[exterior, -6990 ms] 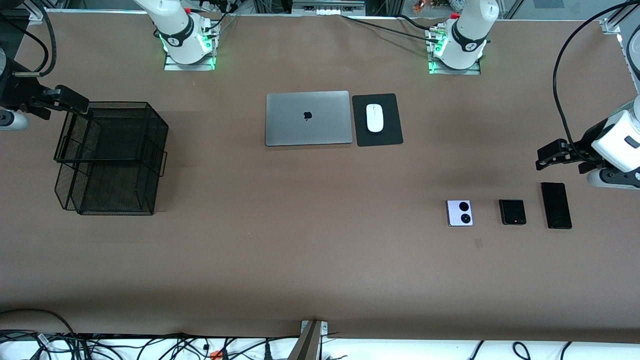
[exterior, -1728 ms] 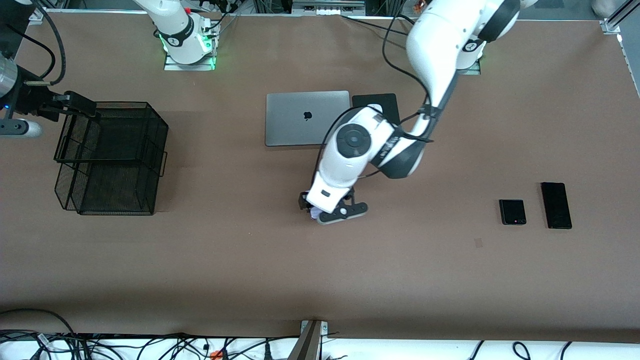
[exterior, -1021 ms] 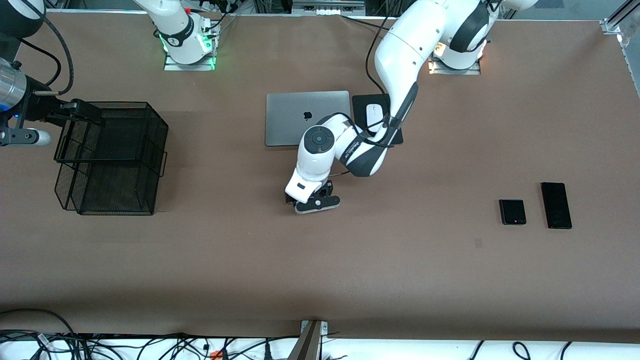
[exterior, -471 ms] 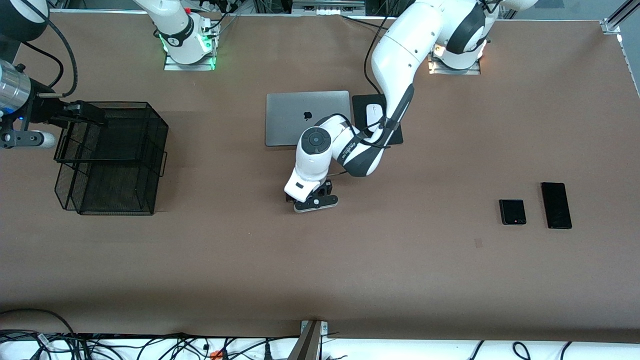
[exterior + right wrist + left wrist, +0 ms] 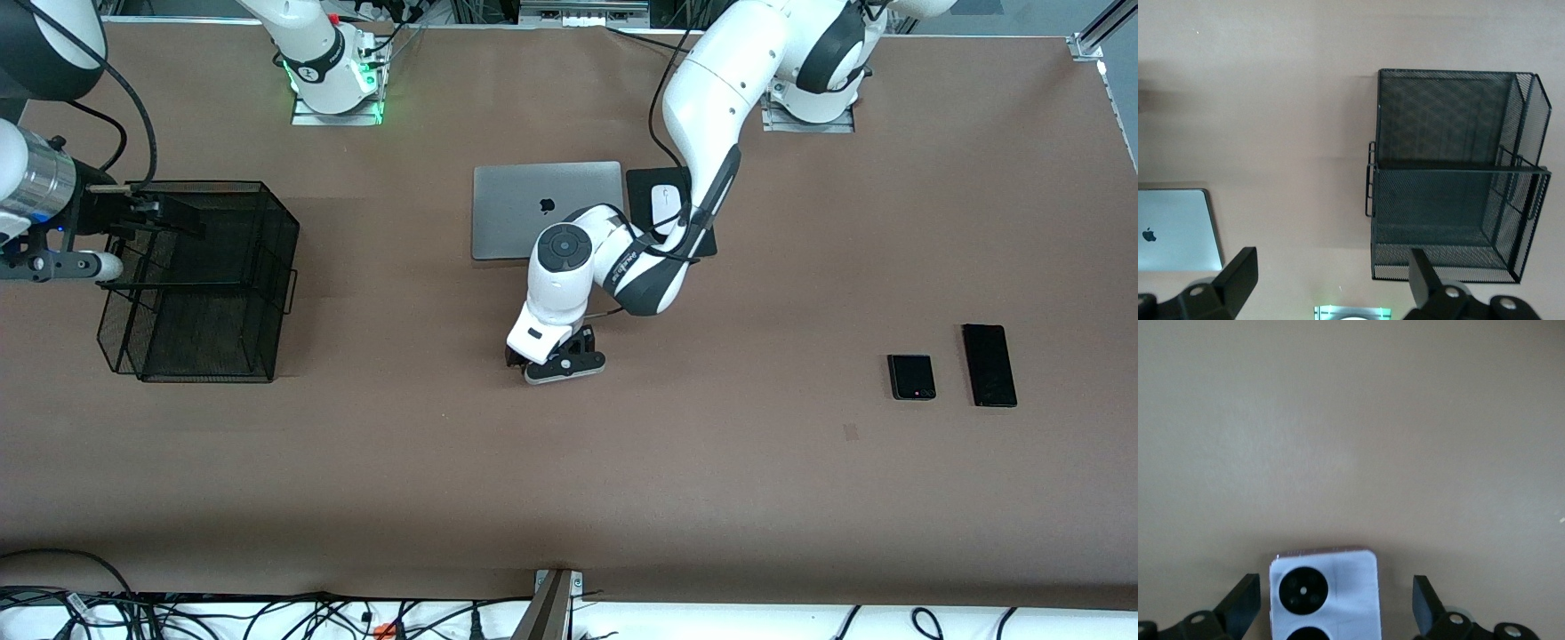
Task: Place phones with both arms
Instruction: 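Carry the white phone with the left gripper to the table middle, then release the white phone while the right gripper reaches to grasp it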
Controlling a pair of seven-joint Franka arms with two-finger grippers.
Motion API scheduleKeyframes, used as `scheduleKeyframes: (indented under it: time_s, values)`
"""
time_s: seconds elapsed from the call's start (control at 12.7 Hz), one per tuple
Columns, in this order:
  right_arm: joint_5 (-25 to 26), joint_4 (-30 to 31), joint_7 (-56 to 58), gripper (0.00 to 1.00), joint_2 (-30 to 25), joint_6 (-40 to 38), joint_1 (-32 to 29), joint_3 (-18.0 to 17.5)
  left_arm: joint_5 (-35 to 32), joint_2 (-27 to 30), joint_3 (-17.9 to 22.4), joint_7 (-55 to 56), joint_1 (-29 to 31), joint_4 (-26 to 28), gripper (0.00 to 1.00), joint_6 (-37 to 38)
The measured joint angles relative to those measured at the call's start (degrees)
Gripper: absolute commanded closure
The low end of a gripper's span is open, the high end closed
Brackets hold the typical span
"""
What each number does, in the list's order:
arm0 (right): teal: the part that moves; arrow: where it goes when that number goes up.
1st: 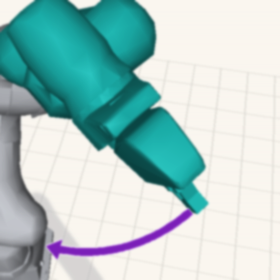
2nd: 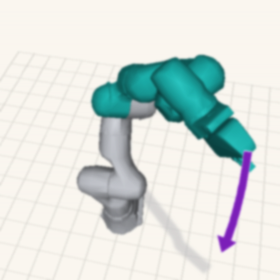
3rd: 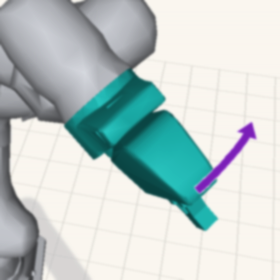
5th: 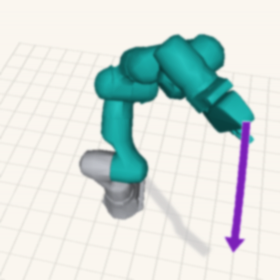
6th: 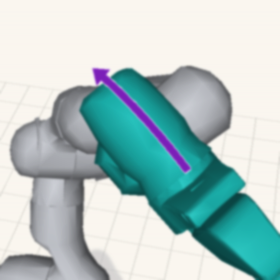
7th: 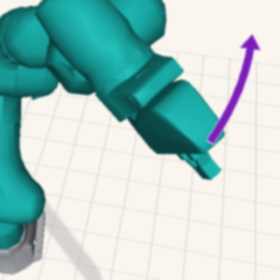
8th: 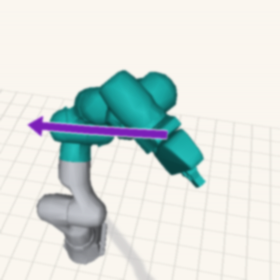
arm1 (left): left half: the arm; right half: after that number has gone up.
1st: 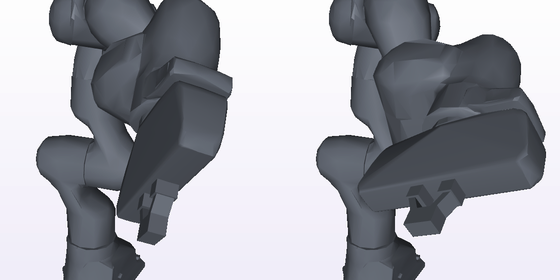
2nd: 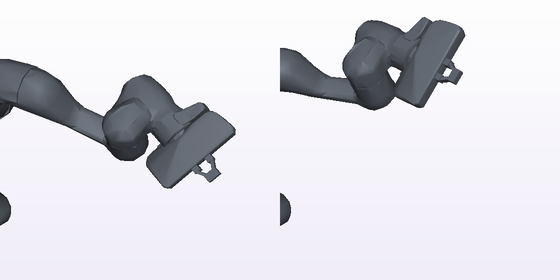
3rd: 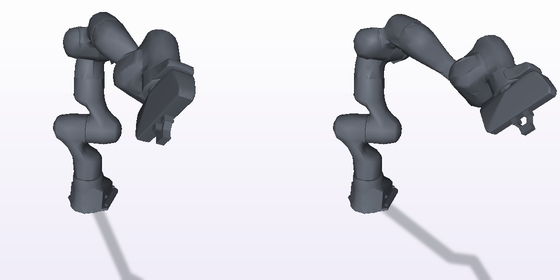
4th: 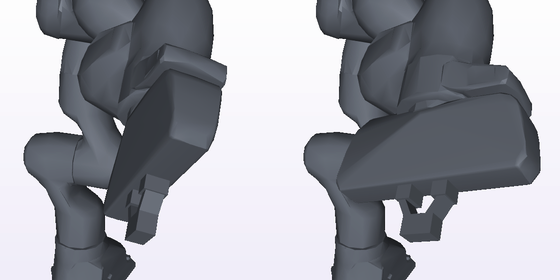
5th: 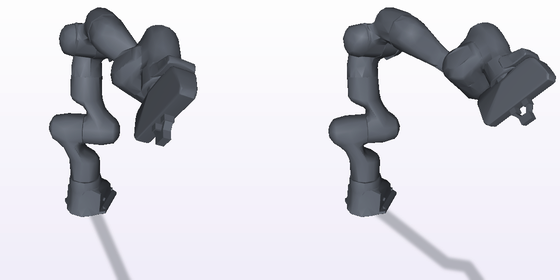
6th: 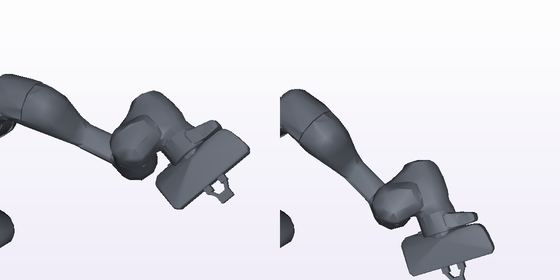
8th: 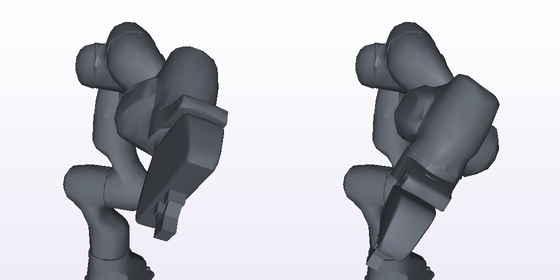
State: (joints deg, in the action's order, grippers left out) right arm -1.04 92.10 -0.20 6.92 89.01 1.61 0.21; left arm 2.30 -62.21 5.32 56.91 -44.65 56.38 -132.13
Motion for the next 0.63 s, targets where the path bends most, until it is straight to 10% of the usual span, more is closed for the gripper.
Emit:
scheduleKeyframes:
  time_s: [0.63]
  values:
    - [-0.1,-0.1,0.2,0.00,8.9,10.0,6.5,-0.3,0.0,24.6,3.0,-22.4,20.5,3.5,0.00,34.7]
